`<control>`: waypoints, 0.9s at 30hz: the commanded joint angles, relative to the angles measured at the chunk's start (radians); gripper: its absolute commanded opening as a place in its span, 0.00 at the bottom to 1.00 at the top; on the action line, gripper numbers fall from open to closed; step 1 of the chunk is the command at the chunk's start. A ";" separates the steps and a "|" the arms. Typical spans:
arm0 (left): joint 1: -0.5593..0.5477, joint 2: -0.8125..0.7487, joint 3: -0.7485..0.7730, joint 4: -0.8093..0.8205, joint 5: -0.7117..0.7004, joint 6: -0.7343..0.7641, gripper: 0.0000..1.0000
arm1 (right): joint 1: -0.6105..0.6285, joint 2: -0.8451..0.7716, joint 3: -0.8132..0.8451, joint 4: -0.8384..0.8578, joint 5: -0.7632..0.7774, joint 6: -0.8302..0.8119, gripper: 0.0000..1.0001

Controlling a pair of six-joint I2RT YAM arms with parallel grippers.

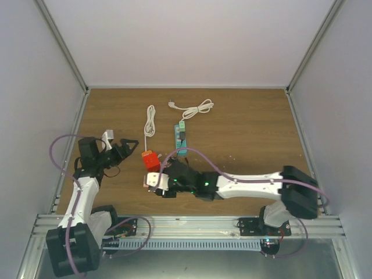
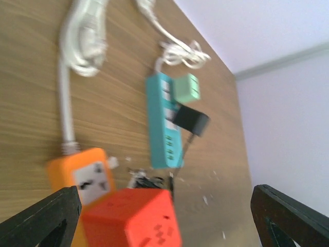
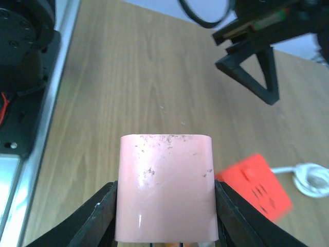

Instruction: Insert the plug

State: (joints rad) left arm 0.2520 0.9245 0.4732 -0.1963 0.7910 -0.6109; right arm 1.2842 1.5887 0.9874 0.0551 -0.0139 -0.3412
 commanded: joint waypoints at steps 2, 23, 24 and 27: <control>-0.145 -0.048 0.043 0.121 0.081 0.052 0.94 | -0.056 -0.200 -0.152 0.142 0.126 0.050 0.21; -0.556 -0.050 0.130 0.088 0.016 0.075 0.97 | -0.181 -0.294 -0.272 0.238 0.105 0.149 0.21; -0.571 -0.034 0.134 0.088 0.018 0.077 0.97 | -0.181 -0.298 -0.275 0.239 0.103 0.149 0.21; -0.610 -0.012 0.144 0.085 0.017 0.083 0.93 | -0.181 -0.309 -0.281 0.242 0.112 0.149 0.21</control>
State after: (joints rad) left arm -0.3141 0.8886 0.5861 -0.1158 0.8242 -0.5529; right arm 1.1103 1.3136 0.7177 0.2447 0.0959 -0.2039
